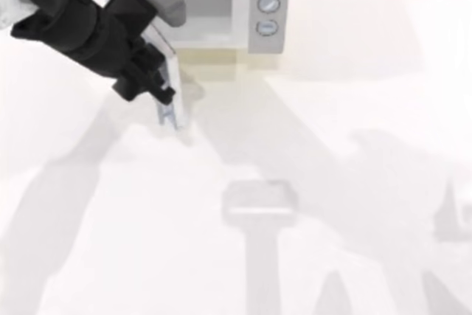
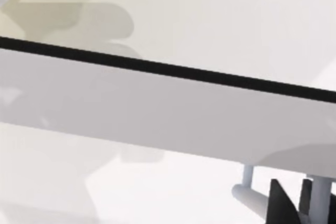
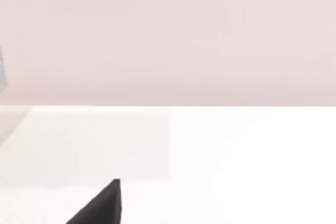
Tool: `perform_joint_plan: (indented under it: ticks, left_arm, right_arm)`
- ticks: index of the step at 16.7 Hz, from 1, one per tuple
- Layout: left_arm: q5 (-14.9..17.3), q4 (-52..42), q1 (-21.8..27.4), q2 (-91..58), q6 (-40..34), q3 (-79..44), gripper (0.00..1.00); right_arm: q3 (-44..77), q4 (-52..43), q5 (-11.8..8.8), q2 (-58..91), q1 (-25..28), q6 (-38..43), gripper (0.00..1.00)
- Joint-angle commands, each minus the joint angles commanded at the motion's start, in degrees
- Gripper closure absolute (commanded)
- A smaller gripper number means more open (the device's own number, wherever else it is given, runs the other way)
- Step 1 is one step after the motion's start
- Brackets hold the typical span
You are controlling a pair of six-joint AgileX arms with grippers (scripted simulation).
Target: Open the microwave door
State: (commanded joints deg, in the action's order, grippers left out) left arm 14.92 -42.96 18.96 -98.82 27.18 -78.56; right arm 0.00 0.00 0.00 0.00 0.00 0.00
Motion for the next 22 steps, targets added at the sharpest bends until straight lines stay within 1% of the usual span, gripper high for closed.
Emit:
perform_joint_plan:
  ticks: [3, 10, 22]
  left_arm:
    - [0.6, -0.5, -0.2, -0.1, 0.8, 0.1, 1.0]
    - [4.8, -3.4, -4.2, 0.7, 10.6, 0.3, 1.0]
    - [4.9, -3.5, -4.3, 0.7, 10.9, 0.4, 1.0]
  right_arm:
    - [0.0, 0.0, 0.0, 0.0, 0.0, 0.0, 0.0]
    - [0.0, 0.0, 0.0, 0.0, 0.0, 0.0, 0.0]
    - [0.0, 0.0, 0.0, 0.0, 0.0, 0.0, 0.0]
